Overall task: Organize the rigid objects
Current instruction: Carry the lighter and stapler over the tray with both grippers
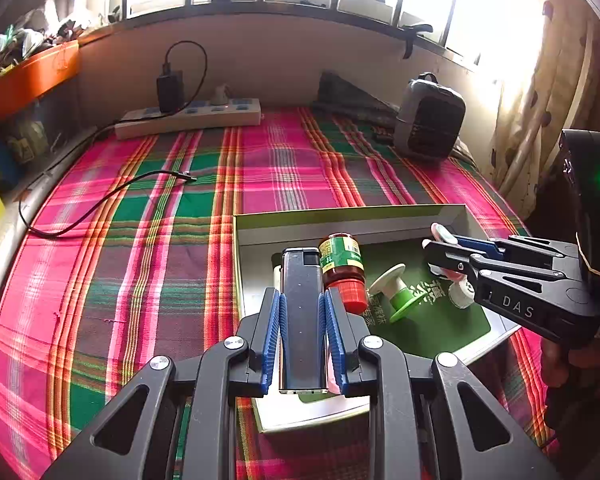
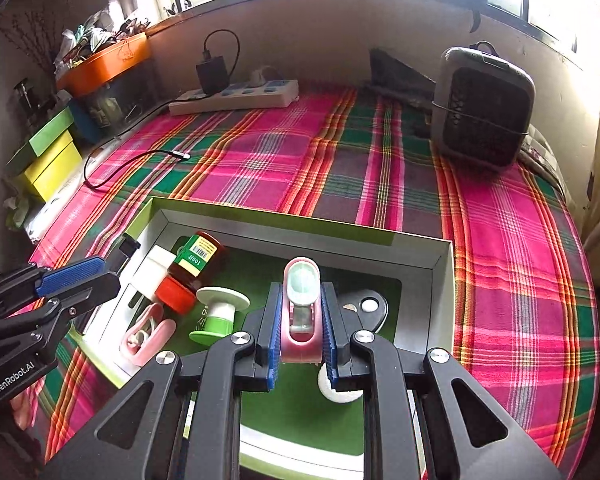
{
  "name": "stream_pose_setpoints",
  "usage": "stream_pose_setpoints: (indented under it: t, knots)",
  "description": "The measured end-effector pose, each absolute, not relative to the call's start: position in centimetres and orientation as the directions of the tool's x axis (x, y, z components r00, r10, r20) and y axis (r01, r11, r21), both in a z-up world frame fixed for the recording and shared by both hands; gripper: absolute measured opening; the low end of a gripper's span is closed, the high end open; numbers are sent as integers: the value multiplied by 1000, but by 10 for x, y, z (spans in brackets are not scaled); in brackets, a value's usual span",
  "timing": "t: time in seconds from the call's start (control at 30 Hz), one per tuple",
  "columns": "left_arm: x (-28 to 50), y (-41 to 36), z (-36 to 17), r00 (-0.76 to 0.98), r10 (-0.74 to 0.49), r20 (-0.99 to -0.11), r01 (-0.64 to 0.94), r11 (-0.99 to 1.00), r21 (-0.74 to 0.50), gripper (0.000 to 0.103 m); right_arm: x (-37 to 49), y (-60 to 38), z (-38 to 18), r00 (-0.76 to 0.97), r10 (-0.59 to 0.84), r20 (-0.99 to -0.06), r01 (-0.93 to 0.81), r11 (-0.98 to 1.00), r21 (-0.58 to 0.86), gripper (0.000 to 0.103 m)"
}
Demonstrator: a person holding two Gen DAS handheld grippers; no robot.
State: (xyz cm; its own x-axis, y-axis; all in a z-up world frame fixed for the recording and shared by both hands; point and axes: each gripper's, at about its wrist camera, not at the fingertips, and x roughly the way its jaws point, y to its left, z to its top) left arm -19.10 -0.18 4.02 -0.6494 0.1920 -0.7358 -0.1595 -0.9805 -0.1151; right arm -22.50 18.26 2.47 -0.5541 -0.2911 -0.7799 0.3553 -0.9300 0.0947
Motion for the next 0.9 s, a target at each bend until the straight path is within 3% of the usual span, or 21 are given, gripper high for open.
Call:
stream_pose_setpoints:
  t: [0.9]
  knots:
    - [-208,-1,23,-619,188,-763,-155,-981,-115,22,-241,168,7,-524,-288,-802,362,-927,97,19]
